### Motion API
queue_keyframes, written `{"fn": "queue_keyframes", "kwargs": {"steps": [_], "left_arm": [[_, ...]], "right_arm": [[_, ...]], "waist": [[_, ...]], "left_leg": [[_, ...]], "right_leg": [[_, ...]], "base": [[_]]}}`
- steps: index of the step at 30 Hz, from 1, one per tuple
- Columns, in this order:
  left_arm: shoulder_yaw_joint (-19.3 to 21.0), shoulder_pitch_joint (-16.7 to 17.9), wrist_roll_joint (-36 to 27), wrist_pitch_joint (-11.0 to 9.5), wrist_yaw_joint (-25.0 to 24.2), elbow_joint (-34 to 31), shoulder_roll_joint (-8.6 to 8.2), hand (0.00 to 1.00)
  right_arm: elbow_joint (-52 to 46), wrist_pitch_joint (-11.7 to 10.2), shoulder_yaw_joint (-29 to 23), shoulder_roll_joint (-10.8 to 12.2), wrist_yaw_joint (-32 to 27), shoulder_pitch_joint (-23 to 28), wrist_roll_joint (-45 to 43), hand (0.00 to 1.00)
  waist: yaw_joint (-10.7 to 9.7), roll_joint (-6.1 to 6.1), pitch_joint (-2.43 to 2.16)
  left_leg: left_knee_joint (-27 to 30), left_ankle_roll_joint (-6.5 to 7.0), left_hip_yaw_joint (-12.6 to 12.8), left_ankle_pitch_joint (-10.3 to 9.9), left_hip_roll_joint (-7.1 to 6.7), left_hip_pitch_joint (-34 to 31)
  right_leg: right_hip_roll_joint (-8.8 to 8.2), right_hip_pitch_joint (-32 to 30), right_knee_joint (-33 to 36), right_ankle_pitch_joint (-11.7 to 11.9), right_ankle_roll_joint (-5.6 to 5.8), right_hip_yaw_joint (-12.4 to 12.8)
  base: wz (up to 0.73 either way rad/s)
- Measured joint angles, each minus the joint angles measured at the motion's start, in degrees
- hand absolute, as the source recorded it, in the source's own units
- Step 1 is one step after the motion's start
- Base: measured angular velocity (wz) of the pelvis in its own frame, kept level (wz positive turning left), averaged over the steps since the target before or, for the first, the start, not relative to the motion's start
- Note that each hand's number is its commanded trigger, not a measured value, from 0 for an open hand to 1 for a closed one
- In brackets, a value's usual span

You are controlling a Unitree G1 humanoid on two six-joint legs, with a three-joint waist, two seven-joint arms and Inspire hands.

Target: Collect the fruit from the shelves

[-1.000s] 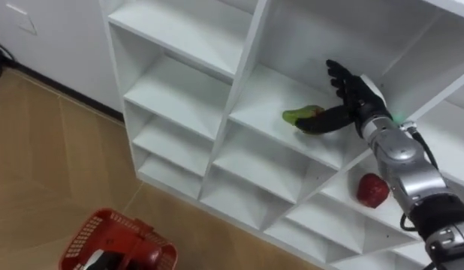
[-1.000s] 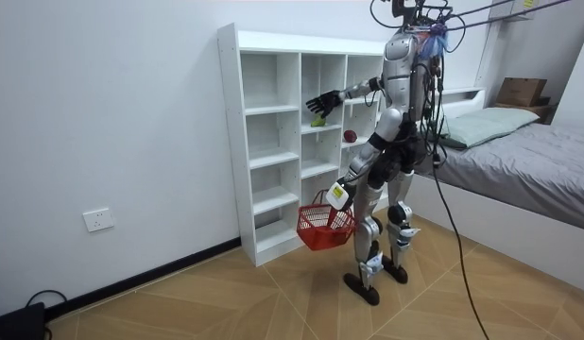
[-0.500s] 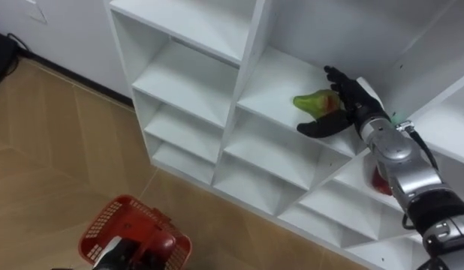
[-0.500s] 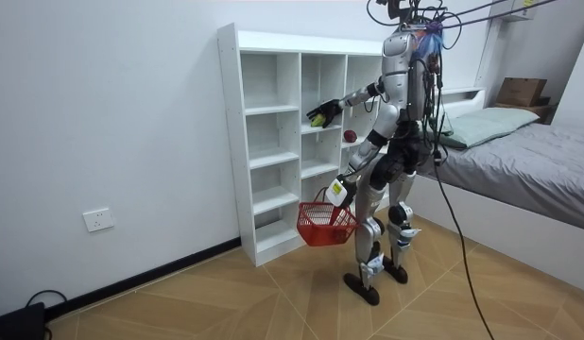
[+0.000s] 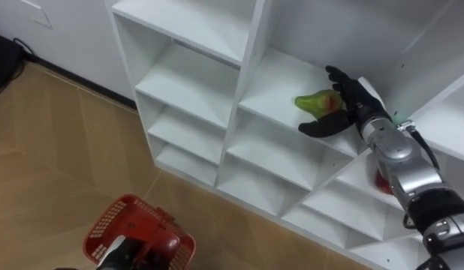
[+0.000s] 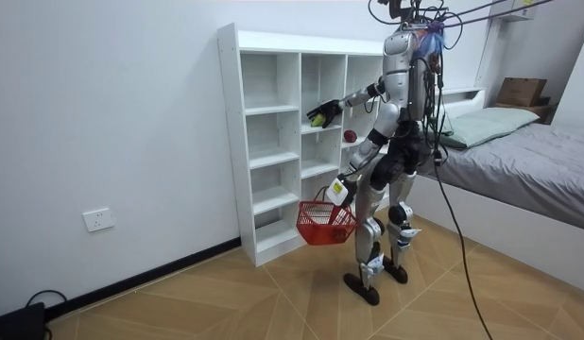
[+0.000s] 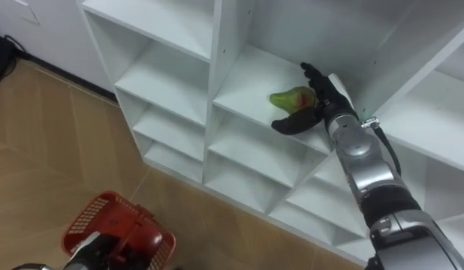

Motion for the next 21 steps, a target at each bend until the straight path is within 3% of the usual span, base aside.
{"fn": "queue_keyframes", "kwargs": {"steps": [7, 9, 11, 12, 21], "left_arm": [[0.0, -0.1, -1.4, 0.0, 0.1, 0.2, -0.05, 1.0], [0.0, -0.2, -2.2, -0.1, 0.3, 0.3, -0.17, 1.0], [0.0, -0.3, -2.3, -0.2, 0.6, 0.4, -0.3, 1.0], [0.0, -0.3, -2.4, -0.3, 0.7, 0.4, -0.37, 1.0], [0.0, -1.3, -4.5, -0.7, 0.7, 2.0, -0.45, 1.0]], "right_arm": [[0.5, -0.4, 0.6, 0.0, -2.2, -0.6, -0.3, 0.08], [0.4, -0.5, 0.6, 0.0, -2.1, -0.6, -0.7, 0.28], [0.4, -0.6, 0.6, 0.0, -2.2, -0.6, -0.7, 0.87], [0.5, -0.6, 0.6, 0.0, -2.3, -0.7, -0.7, 1.0], [0.5, -2.3, 0.5, 0.0, -4.9, -0.9, -1.2, 1.0]], "waist": [[-0.1, 0.18, 0.14], [-0.2, 0.22, 0.17], [-0.2, 0.24, 0.19], [-0.2, 0.26, 0.21], [-0.1, 0.56, 0.58]], "left_leg": [[-0.9, 0.13, 0.2, 0.3, -0.11, 0.1], [-0.9, 0.13, 0.2, 0.3, -0.14, 0.1], [-0.9, 0.13, 0.2, 0.3, -0.13, 0.1], [-0.9, 0.13, 0.2, 0.3, -0.13, 0.1], [-1.0, 0.19, 0.4, 0.4, -0.24, 0.0]], "right_leg": [[-0.32, -0.4, 0.1, 0.0, 0.07, -0.1], [-0.38, -0.4, 0.1, 0.0, 0.08, -0.2], [-0.37, -0.4, 0.1, 0.0, 0.08, -0.2], [-0.38, -0.4, 0.1, 0.0, 0.09, -0.2], [-0.67, -0.9, 0.9, -0.4, 0.21, -0.1]], "base": [[0.0], [0.0], [0.0], [0.0], [0.0]]}}
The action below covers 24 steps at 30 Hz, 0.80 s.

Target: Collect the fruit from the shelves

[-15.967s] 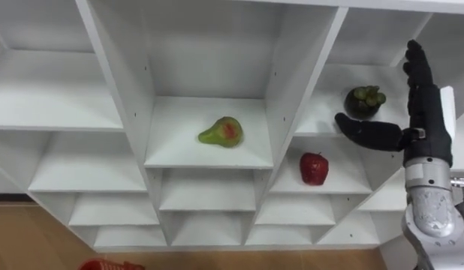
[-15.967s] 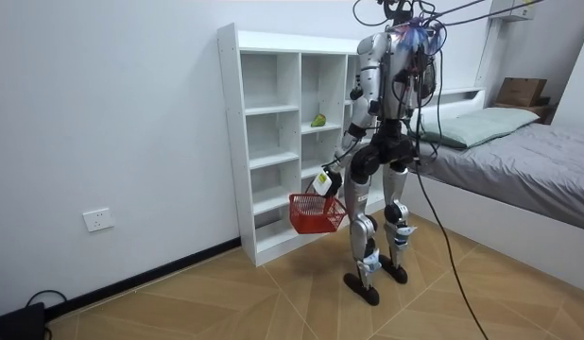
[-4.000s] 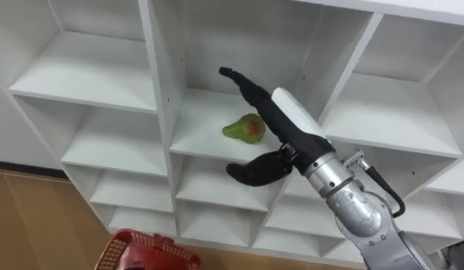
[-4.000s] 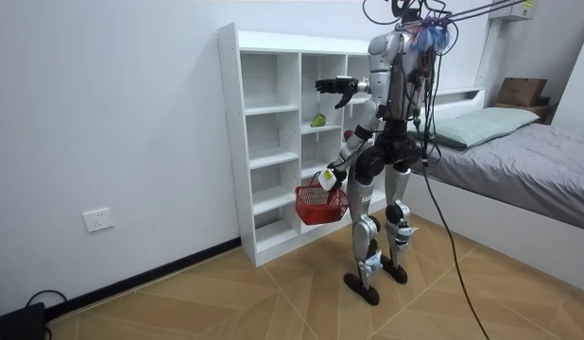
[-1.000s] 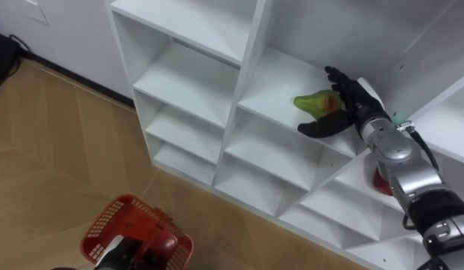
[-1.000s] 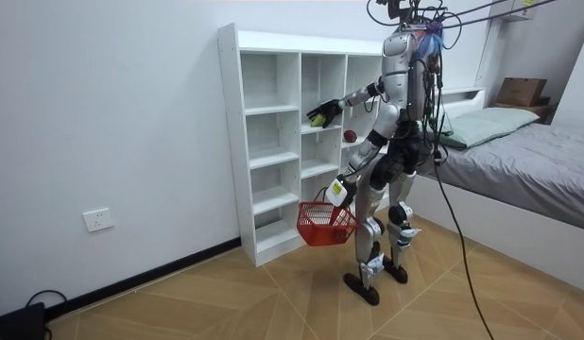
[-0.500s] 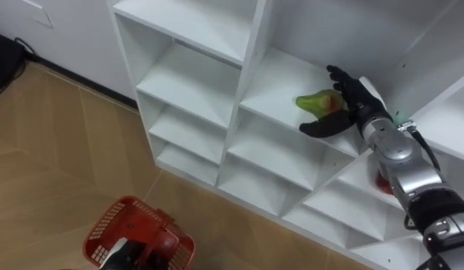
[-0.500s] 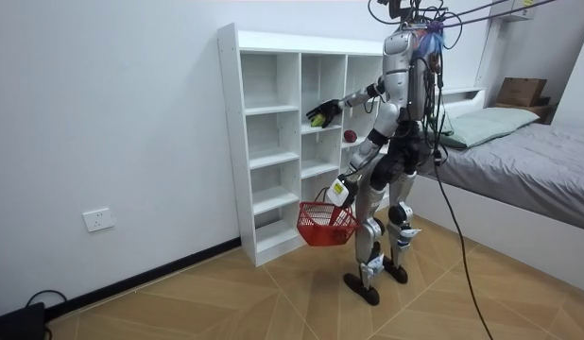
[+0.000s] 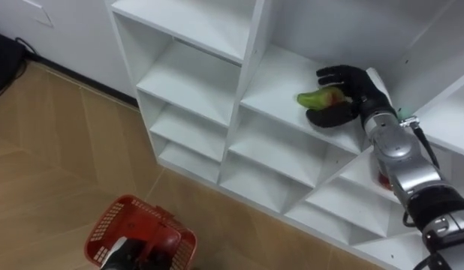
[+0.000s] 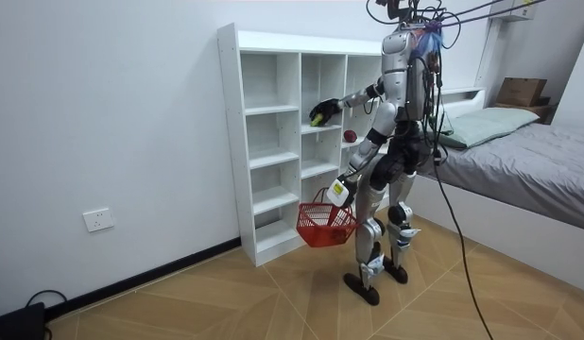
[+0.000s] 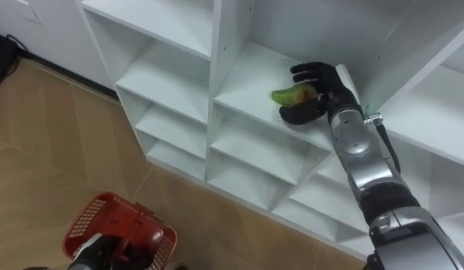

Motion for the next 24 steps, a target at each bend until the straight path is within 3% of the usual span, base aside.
{"fn": "queue_keyframes", "kwargs": {"steps": [24], "left_arm": [[0.0, -1.2, 0.0, -0.4, 0.0, 1.1, -0.03, 1.0]], "right_arm": [[-0.7, 0.5, 0.1, 0.0, 5.3, 0.1, -1.8, 1.0]], "waist": [[-0.7, -0.05, -0.09]], "left_leg": [[0.1, 0.02, 0.2, 0.0, -0.02, 0.4]], "right_leg": [[0.26, 0.3, -0.1, 0.0, 0.07, 1.1]], "base": [[0.0]]}}
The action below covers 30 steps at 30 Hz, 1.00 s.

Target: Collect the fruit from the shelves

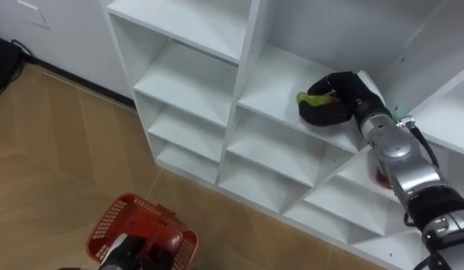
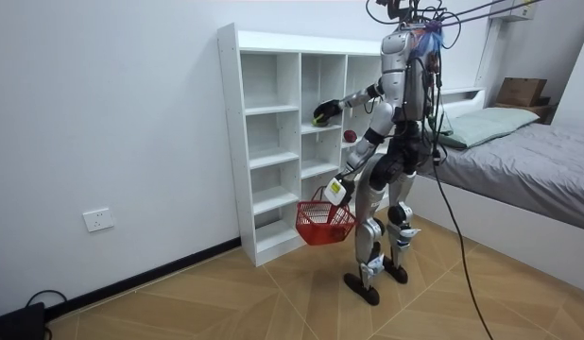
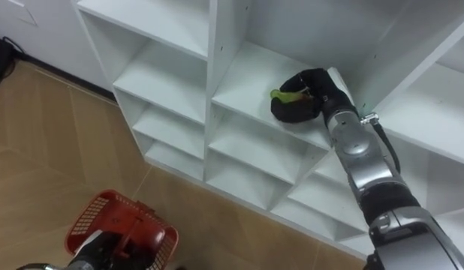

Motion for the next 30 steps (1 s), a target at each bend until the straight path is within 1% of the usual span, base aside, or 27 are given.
{"fn": "queue_keyframes", "kwargs": {"steps": [3, 6, 8, 11, 14, 15, 16, 17, 18, 19, 20, 21, 22, 23, 24, 27, 30], "left_arm": [[-0.1, -0.1, 0.0, 0.0, 0.1, 0.0, 0.0, 1.0], [-1.1, -0.3, -0.4, 0.0, 0.5, 0.0, 0.03, 1.0], [-1.1, -0.3, -0.9, 0.0, 0.4, 0.2, -0.04, 1.0], [-1.0, -0.6, -1.2, -0.5, 0.0, 0.3, -0.07, 1.0], [-1.0, -0.8, -2.3, -0.9, 0.0, 0.2, -0.45, 1.0], [-1.0, -0.8, -2.3, -1.0, 0.0, 0.0, -0.68, 1.0], [-0.9, -0.8, -2.3, -1.0, 0.0, -0.1, -0.72, 1.0], [-1.0, -0.8, -2.3, -1.0, 0.0, -0.6, -0.82, 1.0], [-1.0, -0.8, -2.3, -1.1, 0.0, -0.9, -1.13, 1.0], [-1.0, -0.8, -2.3, -1.3, 0.1, -0.9, -1.31, 1.0], [-1.0, -0.6, -2.3, -1.5, 0.1, -0.9, -1.68, 1.0], [-1.0, -0.4, -2.2, -1.8, 0.1, -0.9, -1.91, 1.0], [-1.0, -0.4, -2.2, -1.8, 0.1, -0.9, -2.0, 1.0], [-1.0, -0.2, -2.3, -1.8, 0.2, -0.9, -2.21, 1.0], [-1.0, -0.2, -2.3, -1.9, 0.3, -0.8, -2.3, 1.0], [-1.0, -0.2, -2.6, -2.1, 0.6, -0.8, -2.3, 1.0], [-1.1, -0.1, -4.5, -2.4, 1.3, -0.8, -2.53, 1.0]], "right_arm": [[-1.4, 0.9, 0.2, 0.0, 0.0, 0.1, -0.3, 1.0], [-2.9, 1.0, 0.6, 0.5, 0.2, 0.6, -1.5, 1.0], [-5.4, 2.2, 0.5, 0.5, 1.0, 1.4, -3.1, 1.0], [-11.8, 2.6, 0.5, 0.6, 2.0, 5.3, -7.1, 1.0], [-19.1, 2.9, 0.5, 0.7, 2.1, 11.0, -6.4, 1.0], [-22.2, 3.1, 0.4, 0.7, 2.5, 13.3, -6.5, 1.0], [-23.7, 3.2, 0.4, 0.7, 3.0, 14.3, -6.5, 1.0], [-25.8, 3.3, 0.6, 0.7, 4.3, 16.1, -6.5, 1.0], [-27.7, 3.4, 0.6, 0.7, 5.3, 18.2, -7.0, 1.0], [-28.5, 3.5, 0.6, 0.7, 5.8, 19.3, -7.3, 1.0], [-29.9, 3.6, 0.6, 0.7, 6.8, 21.5, -8.0, 1.0], [-31.2, 3.9, 0.7, 0.7, 7.7, 23.1, -8.8, 1.0], [-31.5, 4.2, 0.7, 0.8, 8.3, 23.6, -8.8, 1.0], [-32.3, 4.8, 0.7, 0.9, 8.9, 24.5, -9.0, 1.0], [-34.0, 4.9, 0.6, 0.8, 9.1, 26.0, -9.3, 1.0], [-37.6, 4.9, 0.7, 1.1, 10.1, 28.1, -9.2, 1.0], [-37.7, 4.8, 0.7, 2.7, 10.7, 29.5, -9.2, 1.0]], "waist": [[-0.3, 0.01, -0.03], [-0.8, 0.02, -0.05], [-0.8, 0.01, -0.06], [-1.0, 0.05, -0.1], [-1.5, 0.08, -0.14], [-1.7, 0.16, -0.23], [-1.8, 0.21, -0.27], [-2.4, 0.35, -0.35], [-2.5, 0.69, -0.54], [-2.5, 0.9, -0.67], [-2.7, 1.25, -1.16], [-2.9, 1.53, -1.33], [-3.1, 1.65, -1.4], [-4.0, 1.8, -1.61], [-4.4, 1.84, -1.63], [-5.4, 1.87, -1.64], [-5.8, 1.93, -1.6]], "left_leg": [[0.1, 0.02, 0.1, 0.0, 0.03, 0.1], [-0.1, 0.03, 0.5, 0.0, 0.15, 0.8], [-0.2, 0.09, 1.2, -0.1, 0.26, 1.5], [-0.2, 0.22, 2.2, -0.4, 0.46, 2.0], [-0.1, 0.38, 2.9, -0.7, 0.61, 2.3], [0.0, 0.42, 3.3, -0.9, 0.73, 2.4], [0.0, 0.42, 3.6, -0.9, 0.8, 2.6], [0.0, 0.45, 3.9, -1.0, 0.87, 2.9], [-0.1, 0.48, 4.7, -1.3, 1.08, 3.6], [-0.1, 0.5, 5.1, -1.4, 1.19, 4.0], [-0.2, 0.54, 5.8, -1.6, 1.29, 4.6], [-0.9, 0.55, 6.5, -1.6, 1.37, 5.6], [-1.1, 0.55, 6.8, -1.6, 1.43, 6.0], [-1.5, 0.54, 7.1, -1.6, 1.45, 6.7], [-1.9, 0.49, 7.4, -1.5, 1.47, 7.4], [-2.7, 0.45, 8.6, -1.5, 1.73, 8.8], [-2.7, 0.43, 9.1, -1.9, 1.9, 9.9]], "right_leg": [[0.0, 0.0, 0.0, 0.0, 0.0, 0.1], [0.02, 0.3, 0.1, 0.0, 0.0, 0.7], [0.11, 0.6, 0.0, 0.0, 0.01, 1.5], [0.13, 0.8, 0.1, 0.0, 0.03, 1.9], [0.21, 0.9, 0.1, 0.1, 0.13, 2.7], [0.32, 0.9, 0.1, 0.1, 0.17, 3.2], [0.36, 1.0, 0.1, 0.1, 0.19, 3.3], [0.44, 1.1, 0.1, 0.2, 0.2, 3.9], [0.64, 1.5, 0.1, 0.2, 0.24, 4.9], [0.68, 1.7, 0.1, 0.2, 0.25, 5.1], [0.73, 2.0, 0.1, 0.2, 0.27, 5.6], [0.78, 2.4, 0.1, 0.2, 0.27, 6.3], [0.81, 2.5, 0.1, 0.2, 0.27, 6.7], [0.86, 2.8, 0.1, 0.2, 0.28, 7.1], [0.92, 3.1, 0.1, 0.2, 0.28, 7.6], [1.11, 3.8, 0.0, 0.2, 0.25, 8.4], [1.26, 4.7, -0.1, 0.2, 0.25, 8.8]], "base": [[0.0], [-0.08], [-0.15], [-0.16], [-0.13], [-0.16], [-0.18], [-0.25], [-0.27], [-0.33], [-0.32], [-0.33], [-0.29], [-0.24], [-0.2], [-0.19], [-0.12]]}}
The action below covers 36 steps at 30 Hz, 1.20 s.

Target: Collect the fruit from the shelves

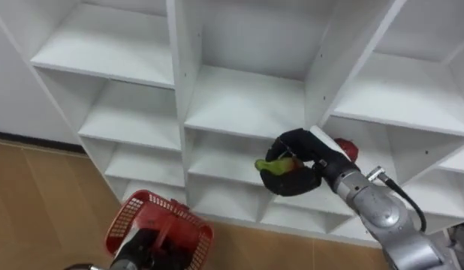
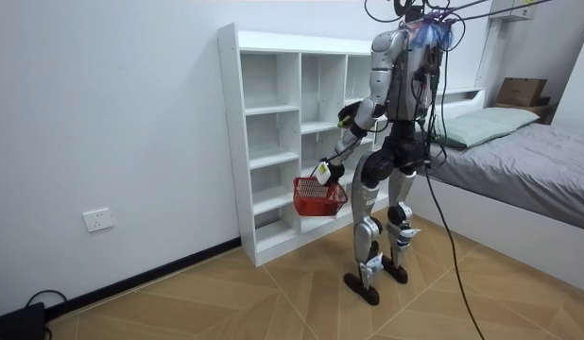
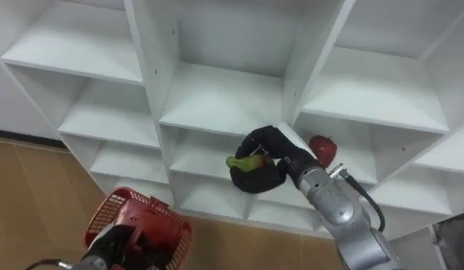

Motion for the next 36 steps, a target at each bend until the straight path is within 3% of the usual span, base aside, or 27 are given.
{"fn": "queue_keyframes", "kwargs": {"steps": [5, 9, 19, 27, 32, 36], "left_arm": [[0.1, 0.1, 0.0, -0.7, -0.2, 0.1, -0.6, 1.0], [0.0, 0.1, 0.1, -1.0, -1.0, 0.4, -1.04, 1.0], [-0.3, 0.1, 0.0, -1.5, -1.3, -1.2, -1.51, 1.0], [-2.6, -0.1, -2.1, -3.9, -2.6, -1.9, -2.19, 1.0], [-3.9, -0.2, -2.1, -4.2, -3.9, -1.6, -2.24, 1.0], [-5.3, -0.6, -2.1, -4.3, -4.8, -1.4, -2.26, 1.0]], "right_arm": [[-1.3, 0.0, 0.0, 2.5, 1.7, 1.1, -2.1, 1.0], [-1.4, -0.1, 0.1, 4.2, 2.9, 1.3, -2.1, 1.0], [3.1, -0.1, 3.7, 4.4, 2.8, 3.0, -2.6, 1.0], [12.6, -0.8, 4.2, 6.5, 2.0, 0.7, -2.9, 1.0], [16.4, -0.9, 4.2, 6.6, 1.0, -0.7, -3.8, 1.0], [17.1, -0.9, 4.2, 6.5, -0.1, -0.7, -3.9, 1.0]], "waist": [[-0.5, 1.01, 0.52], [-1.4, 2.01, 0.44], [-1.5, 2.72, 0.37], [-2.1, 3.46, 0.33], [-2.9, 4.73, 0.77], [-3.0, 5.14, 0.76]], "left_leg": [[0.3, 0.08, 1.1, -0.3, 0.24, 0.1], [0.1, 0.08, 1.1, -0.3, 0.3, 0.2], [-0.1, 0.12, 1.1, -0.6, 0.27, -0.6], [0.2, 0.12, 1.2, -0.6, 0.3, -2.0], [0.6, 0.12, 1.2, -0.6, 0.34, -3.1], [0.7, 0.09, 1.4, -0.6, 0.37, -4.0]], "right_leg": [[0.12, -0.2, 0.1, 0.0, 0.02, 0.8], [0.16, -0.1, -0.3, 0.0, 0.01, 0.7], [0.12, -0.7, -0.7, 0.0, 0.08, 0.7], [0.14, -2.2, -0.5, 0.0, 0.07, 0.8], [0.13, -3.6, 0.2, 0.0, 0.05, 0.9], [0.08, -5.1, 1.4, -0.4, -0.13, 1.2]], "base": [[-0.09], [-0.01], [0.0], [0.0], [0.0], [-0.04]]}}
